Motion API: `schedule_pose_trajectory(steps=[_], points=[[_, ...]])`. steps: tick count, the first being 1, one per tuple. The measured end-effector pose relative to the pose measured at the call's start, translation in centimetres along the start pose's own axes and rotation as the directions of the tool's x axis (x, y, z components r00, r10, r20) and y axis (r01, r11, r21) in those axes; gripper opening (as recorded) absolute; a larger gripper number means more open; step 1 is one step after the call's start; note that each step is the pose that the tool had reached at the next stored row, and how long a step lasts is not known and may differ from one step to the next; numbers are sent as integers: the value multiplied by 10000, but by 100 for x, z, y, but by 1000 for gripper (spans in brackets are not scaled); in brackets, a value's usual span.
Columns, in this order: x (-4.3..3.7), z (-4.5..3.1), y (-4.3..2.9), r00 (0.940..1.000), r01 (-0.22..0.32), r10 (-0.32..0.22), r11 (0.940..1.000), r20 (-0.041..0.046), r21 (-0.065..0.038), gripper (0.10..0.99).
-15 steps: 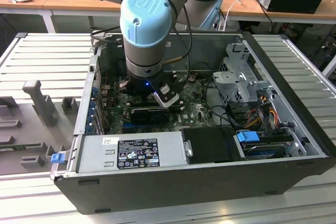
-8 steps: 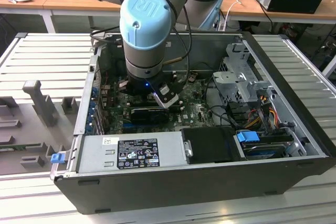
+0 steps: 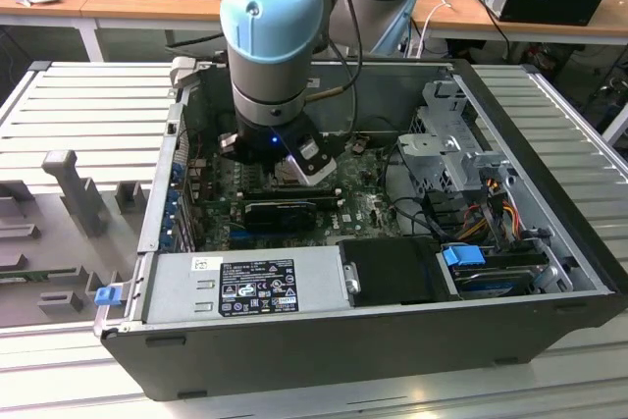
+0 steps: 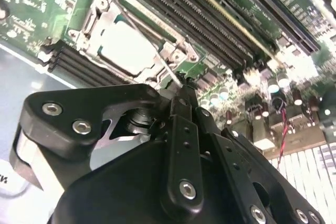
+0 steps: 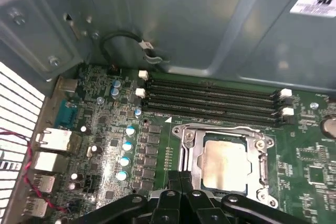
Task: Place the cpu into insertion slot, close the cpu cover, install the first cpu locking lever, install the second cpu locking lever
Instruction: 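Install the second cpu locking lever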
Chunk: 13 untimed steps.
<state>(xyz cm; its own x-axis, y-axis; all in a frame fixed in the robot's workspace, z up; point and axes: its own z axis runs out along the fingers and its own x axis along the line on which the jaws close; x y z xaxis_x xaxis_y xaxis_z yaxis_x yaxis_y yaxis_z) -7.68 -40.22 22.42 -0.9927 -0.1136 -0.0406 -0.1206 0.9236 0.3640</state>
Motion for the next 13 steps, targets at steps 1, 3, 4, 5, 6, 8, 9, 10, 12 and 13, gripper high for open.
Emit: schedule_pose_trajectory(steps=[1, 3, 4, 5, 6, 8, 9, 10, 12, 13], points=[[-2, -49, 19, 10000, -1, 1, 10000, 0, 0, 106], [-6, -168, 66, 10000, 0, 0, 10000, 1, 0, 106], [-9, -225, 88, 10000, -1, 1, 10000, 0, 0, 106], [-10, -251, 98, 10000, 0, 0, 10000, 0, 1, 106], [-12, -269, 106, 10000, -1, 1, 10000, -1, -1, 106], [-94, -296, 107, 10000, -34, 33, 10000, -81, -11, 106], [-197, -292, 92, 9998, -78, 77, 10000, -193, -23, 106], [-236, -283, 84, 9997, -86, 86, 10000, -218, -20, 106], [-284, -271, 73, 9997, -89, 91, 9999, -238, 110, 106], [-296, -269, 71, 9997, -89, 93, 9998, -246, 189, 106]])
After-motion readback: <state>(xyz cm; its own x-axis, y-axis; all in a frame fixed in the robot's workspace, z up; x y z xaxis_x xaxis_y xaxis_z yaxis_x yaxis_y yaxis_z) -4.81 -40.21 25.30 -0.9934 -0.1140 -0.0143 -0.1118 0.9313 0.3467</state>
